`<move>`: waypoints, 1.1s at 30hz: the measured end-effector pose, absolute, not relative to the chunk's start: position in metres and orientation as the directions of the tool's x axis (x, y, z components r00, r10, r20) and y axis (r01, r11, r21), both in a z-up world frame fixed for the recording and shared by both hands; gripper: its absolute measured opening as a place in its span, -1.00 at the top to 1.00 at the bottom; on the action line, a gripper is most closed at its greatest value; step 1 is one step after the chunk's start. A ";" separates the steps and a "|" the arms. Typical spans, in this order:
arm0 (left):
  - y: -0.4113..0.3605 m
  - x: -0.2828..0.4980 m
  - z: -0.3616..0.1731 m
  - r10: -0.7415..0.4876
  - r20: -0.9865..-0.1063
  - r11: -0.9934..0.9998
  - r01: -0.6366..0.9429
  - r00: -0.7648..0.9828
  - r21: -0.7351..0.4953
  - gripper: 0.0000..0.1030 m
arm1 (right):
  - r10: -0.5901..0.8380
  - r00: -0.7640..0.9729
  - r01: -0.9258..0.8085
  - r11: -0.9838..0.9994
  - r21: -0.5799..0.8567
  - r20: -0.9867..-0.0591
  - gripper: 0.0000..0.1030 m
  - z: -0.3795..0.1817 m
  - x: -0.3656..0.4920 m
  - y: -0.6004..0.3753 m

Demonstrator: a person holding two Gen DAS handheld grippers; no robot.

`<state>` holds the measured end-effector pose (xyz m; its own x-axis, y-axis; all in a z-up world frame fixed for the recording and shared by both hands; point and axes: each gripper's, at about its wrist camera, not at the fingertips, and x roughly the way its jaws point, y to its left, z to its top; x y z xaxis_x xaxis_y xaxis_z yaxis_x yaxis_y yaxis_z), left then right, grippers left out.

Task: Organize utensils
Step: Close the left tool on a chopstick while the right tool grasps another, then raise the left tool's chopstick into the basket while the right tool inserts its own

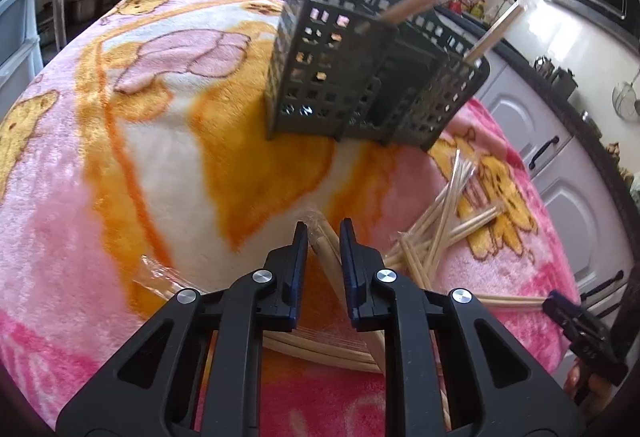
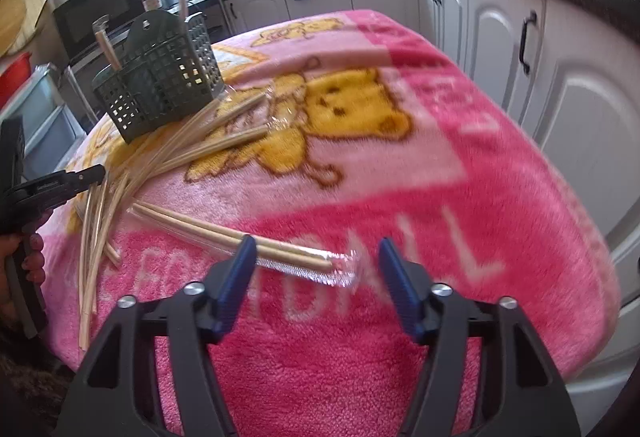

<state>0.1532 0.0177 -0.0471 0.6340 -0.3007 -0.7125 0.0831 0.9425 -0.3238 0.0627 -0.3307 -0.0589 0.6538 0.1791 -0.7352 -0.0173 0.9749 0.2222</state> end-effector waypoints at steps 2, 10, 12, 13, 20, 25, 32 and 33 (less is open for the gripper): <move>0.023 0.152 -0.044 -0.302 -0.704 0.940 0.077 0.643 -0.332 0.78 | 0.168 0.660 -0.003 0.975 0.221 -0.732 0.19 -0.060 0.061 -0.332; 0.037 0.150 -0.037 -0.303 -0.685 0.933 0.061 0.663 -0.354 0.83 | 0.154 0.683 -0.046 0.985 0.169 -0.714 0.89 -0.055 0.058 -0.325; 0.041 0.149 -0.034 -0.302 -0.678 0.932 0.057 0.670 -0.358 0.84 | 0.156 0.702 -0.059 0.985 0.161 -0.695 0.89 -0.049 0.058 -0.322; 0.042 0.148 -0.033 -0.301 -0.676 0.932 0.056 0.673 -0.359 0.84 | 0.158 0.713 -0.068 0.985 0.158 -0.683 0.89 -0.045 0.058 -0.320; 0.050 0.144 -0.014 -0.298 -0.637 0.929 0.063 0.711 -0.364 0.87 | 0.180 0.806 -0.149 0.984 0.102 -0.564 0.89 0.004 0.063 -0.309; 0.052 0.144 0.008 -0.294 -0.596 0.930 0.079 0.747 -0.359 0.91 | 0.210 0.847 -0.212 0.976 0.053 -0.489 0.89 0.037 0.071 -0.293; 0.049 0.145 0.034 -0.304 -0.541 0.928 0.116 0.784 -0.354 0.92 | 0.265 0.868 -0.294 0.956 -0.005 -0.420 0.90 0.068 0.075 -0.267; 0.048 0.145 0.038 -0.307 -0.533 0.927 0.123 0.788 -0.353 0.93 | 0.272 0.870 -0.303 0.953 -0.010 -0.412 0.90 0.072 0.075 -0.264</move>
